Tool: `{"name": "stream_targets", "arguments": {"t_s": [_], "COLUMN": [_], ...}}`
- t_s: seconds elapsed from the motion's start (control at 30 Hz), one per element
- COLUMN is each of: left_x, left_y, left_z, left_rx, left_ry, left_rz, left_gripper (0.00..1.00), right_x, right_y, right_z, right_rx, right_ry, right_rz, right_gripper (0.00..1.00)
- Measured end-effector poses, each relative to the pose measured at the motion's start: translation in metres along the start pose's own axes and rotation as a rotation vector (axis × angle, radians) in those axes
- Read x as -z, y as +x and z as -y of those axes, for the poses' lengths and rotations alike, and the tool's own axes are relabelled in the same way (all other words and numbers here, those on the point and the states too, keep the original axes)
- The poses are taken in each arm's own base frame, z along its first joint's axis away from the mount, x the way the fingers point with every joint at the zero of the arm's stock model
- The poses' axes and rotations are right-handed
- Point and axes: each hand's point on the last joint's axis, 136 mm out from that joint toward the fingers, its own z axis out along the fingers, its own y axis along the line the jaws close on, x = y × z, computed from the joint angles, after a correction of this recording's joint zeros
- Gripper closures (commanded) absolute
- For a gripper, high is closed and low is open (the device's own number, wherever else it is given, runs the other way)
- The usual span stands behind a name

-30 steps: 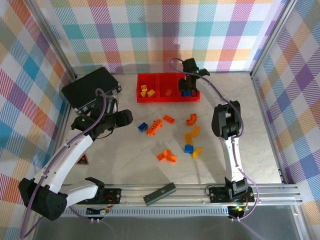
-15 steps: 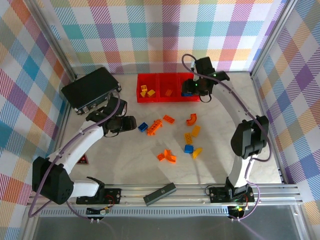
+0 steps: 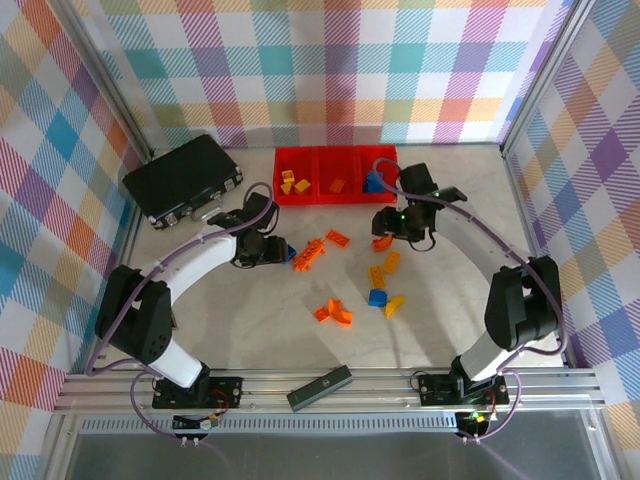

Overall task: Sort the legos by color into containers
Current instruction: Pick up the lego from the center of the table.

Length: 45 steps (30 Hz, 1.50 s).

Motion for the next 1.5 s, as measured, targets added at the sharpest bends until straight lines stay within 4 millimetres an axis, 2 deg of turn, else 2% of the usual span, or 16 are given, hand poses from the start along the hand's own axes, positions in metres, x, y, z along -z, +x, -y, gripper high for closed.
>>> {"name": "stream_targets", "arguments": {"t_s": [0.17,0.27,0.5,0.67,1.03,1.27,1.4,1.5], "left_x": [-0.012,-0.024,-0.049,-0.066,-0.086,-0.095,-0.096,-0.095], "left_y": [0.001,0.003,-0.002,-0.006,-0.008,-0.007,-0.008,-0.009], "left_z": [0.02,0.039,0.074,0.078,0.086,0.085,0.081,0.082], "left_rx": [-0.065,-0.134,-0.258,-0.295,-0.364,-0.404,-0.418,-0.424], "left_ry": [0.017,0.032,0.054,0.041,0.014,-0.031,-0.058,-0.062], "left_rz": [-0.011,-0.029,-0.061,-0.084,-0.098,-0.106,-0.101,-0.098], "left_gripper": [0.38,0.38,0.37,0.36,0.39,0.51,0.65,0.67], "right_x": [-0.007,-0.011,-0.013,-0.012,-0.01,-0.012,-0.009,-0.006], "right_y": [0.027,0.039,0.043,0.04,0.039,0.042,0.041,0.039], "right_z": [0.013,0.019,0.022,0.021,0.022,0.026,0.026,0.026], "right_rx": [-0.012,-0.016,-0.016,-0.013,-0.011,-0.013,-0.012,-0.01], "right_ry": [0.012,0.021,0.022,0.017,0.025,0.04,0.04,0.043], "right_rz": [-0.026,-0.044,-0.041,-0.029,-0.018,-0.023,-0.013,0.001], "right_gripper": [0.42,0.41,0.41,0.41,0.41,0.41,0.41,0.41]}}
